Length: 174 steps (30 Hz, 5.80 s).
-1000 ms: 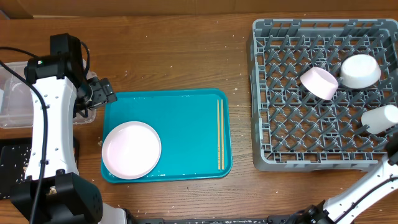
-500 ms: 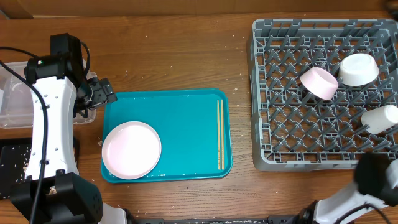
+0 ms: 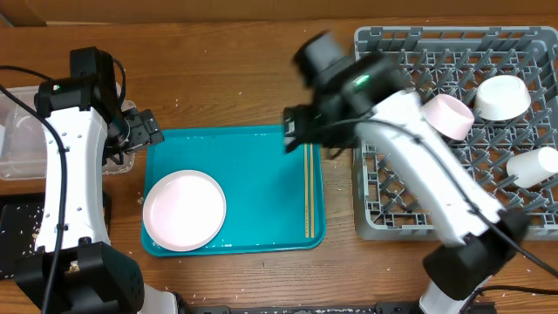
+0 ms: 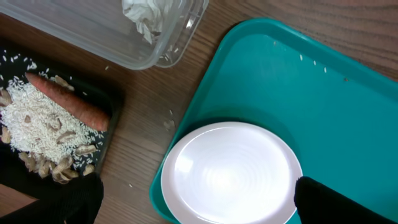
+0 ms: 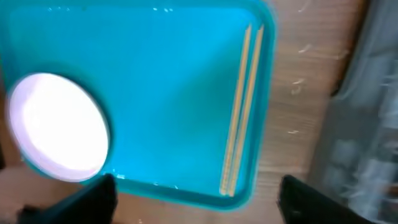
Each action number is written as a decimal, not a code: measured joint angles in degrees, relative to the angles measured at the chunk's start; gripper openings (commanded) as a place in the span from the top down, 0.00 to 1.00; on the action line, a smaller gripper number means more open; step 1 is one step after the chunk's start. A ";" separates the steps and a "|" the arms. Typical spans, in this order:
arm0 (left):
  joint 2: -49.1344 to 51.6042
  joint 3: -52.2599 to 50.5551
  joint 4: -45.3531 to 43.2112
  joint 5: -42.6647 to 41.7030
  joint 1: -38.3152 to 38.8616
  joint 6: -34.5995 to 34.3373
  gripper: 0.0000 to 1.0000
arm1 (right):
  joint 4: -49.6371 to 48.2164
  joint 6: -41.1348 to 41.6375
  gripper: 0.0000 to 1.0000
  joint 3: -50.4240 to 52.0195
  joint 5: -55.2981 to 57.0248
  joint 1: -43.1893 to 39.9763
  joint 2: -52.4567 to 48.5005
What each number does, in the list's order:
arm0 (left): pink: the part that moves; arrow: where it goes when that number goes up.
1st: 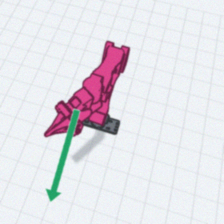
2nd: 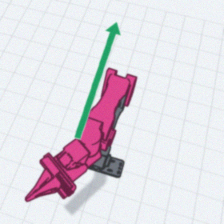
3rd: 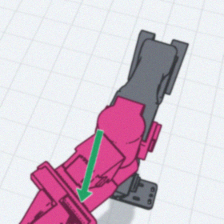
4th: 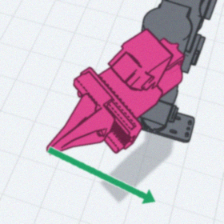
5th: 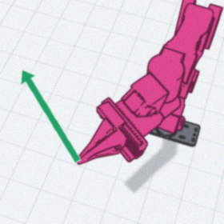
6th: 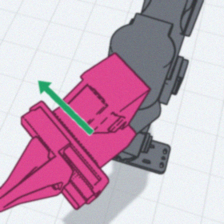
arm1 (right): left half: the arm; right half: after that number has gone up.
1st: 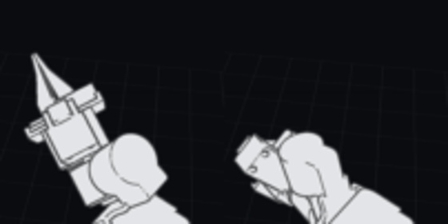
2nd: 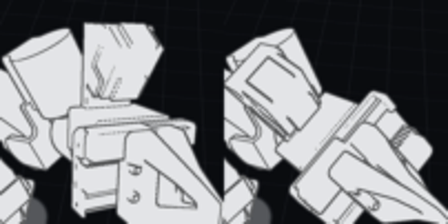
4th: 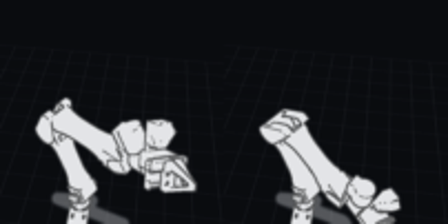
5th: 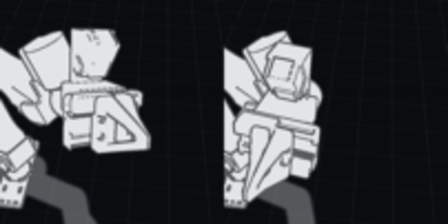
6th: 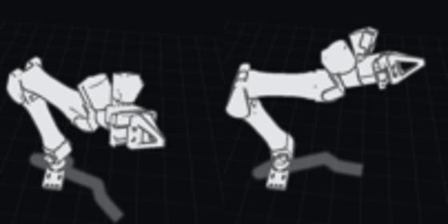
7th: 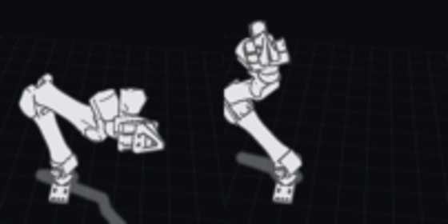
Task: Sort waste into correct bins and load items into the dishwasher
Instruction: 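Reach the right gripper down to the chopsticks on the tray, then pinch one wooden chopstick with the right gripper and lift it, then carry the chopstick to the rack's top edge and release it, then return the right gripper to the tray and pinch the second chopstick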
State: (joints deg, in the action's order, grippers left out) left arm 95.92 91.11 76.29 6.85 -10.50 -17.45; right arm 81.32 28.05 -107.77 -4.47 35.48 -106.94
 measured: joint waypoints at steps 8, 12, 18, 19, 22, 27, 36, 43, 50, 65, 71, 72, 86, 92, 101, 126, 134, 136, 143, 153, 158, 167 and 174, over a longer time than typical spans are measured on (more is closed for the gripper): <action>0.00 -0.02 0.13 0.07 0.00 0.00 0.00 | -19.26 3.48 0.30 23.34 -0.22 3.10 -1.01; 0.00 -0.02 0.15 0.07 0.00 0.00 0.00 | -22.62 4.04 0.34 27.54 -0.20 2.99 -1.01; 0.00 0.00 0.15 0.07 0.00 0.00 0.00 | -25.42 4.57 0.34 28.72 -0.20 3.02 -1.60; 0.00 0.00 0.15 0.07 0.00 0.00 0.00 | -25.83 4.55 0.34 28.72 -0.17 3.02 -2.29; 0.00 -0.02 0.15 0.07 0.00 0.00 0.00 | -26.45 4.59 0.34 28.72 -0.20 2.99 -5.01; 0.00 0.00 0.15 0.07 0.00 0.00 0.00 | -27.10 4.72 0.34 28.76 -0.17 3.15 -7.37; 0.00 0.00 0.15 0.07 0.00 0.00 0.00 | -28.15 4.74 0.35 28.76 -0.20 3.26 -7.48; 0.00 -0.02 0.15 0.07 0.00 0.00 0.00 | -29.42 5.22 0.36 28.76 -0.20 3.50 -8.81; 0.00 -0.02 0.13 0.09 0.00 0.00 0.00 | -29.31 7.91 0.60 28.74 0.02 3.61 -9.09; 0.00 0.00 0.15 0.07 0.00 0.00 0.00 | -19.08 9.84 0.96 22.80 4.07 3.63 -10.14; 0.00 0.00 0.15 0.07 0.00 0.00 0.00 | -15.54 9.57 0.87 19.23 4.15 3.63 -10.14; 0.00 -0.02 0.15 0.07 0.00 0.00 0.00 | -14.82 9.40 0.82 18.40 4.02 3.63 -10.25; 0.00 0.00 0.15 0.07 0.00 0.00 0.00 | -21.40 12.44 0.45 15.39 1.64 8.22 -11.19; 0.00 -0.02 0.15 0.07 0.00 0.00 0.00 | -26.08 19.50 0.46 15.37 4.79 12.59 -15.02; 0.00 0.00 0.15 0.07 0.00 0.00 0.00 | -24.79 24.28 0.55 15.37 12.22 15.37 -17.42; 0.00 -0.02 0.13 0.09 0.00 0.00 0.00 | -1.62 11.58 0.96 -8.35 10.91 -1.42 -12.28; 0.00 -0.02 0.15 0.07 0.00 0.00 0.00 | -2.29 -12.37 0.96 -14.45 7.61 -26.45 -2.51; 0.00 -0.02 0.15 0.07 0.00 0.00 0.00 | -4.68 -16.06 0.96 -13.49 4.07 -29.51 -2.84; 0.00 -0.02 0.15 0.07 0.00 0.00 0.00 | -12.00 -22.10 0.88 -5.09 -3.02 -31.63 -6.03; 0.00 -0.02 0.15 0.07 0.00 0.00 0.00 | -10.73 -23.98 0.60 -2.38 -4.28 -30.53 -10.82; 0.00 -0.02 0.13 0.07 0.00 0.00 0.00 | -4.11 -23.47 0.60 -3.63 -4.20 -30.40 -10.78; 0.00 -0.02 0.15 0.07 0.00 0.00 0.00 | 2.19 -13.62 0.35 -6.40 -4.33 -19.71 -3.41; 0.00 -0.02 0.15 0.07 0.00 0.00 0.00 | -2.58 -2.78 0.19 -1.46 0.68 -3.06 -3.41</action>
State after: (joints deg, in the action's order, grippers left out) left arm 95.92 91.09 76.44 6.92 -10.50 -17.45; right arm 78.74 25.28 -109.23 -3.79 32.42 -110.34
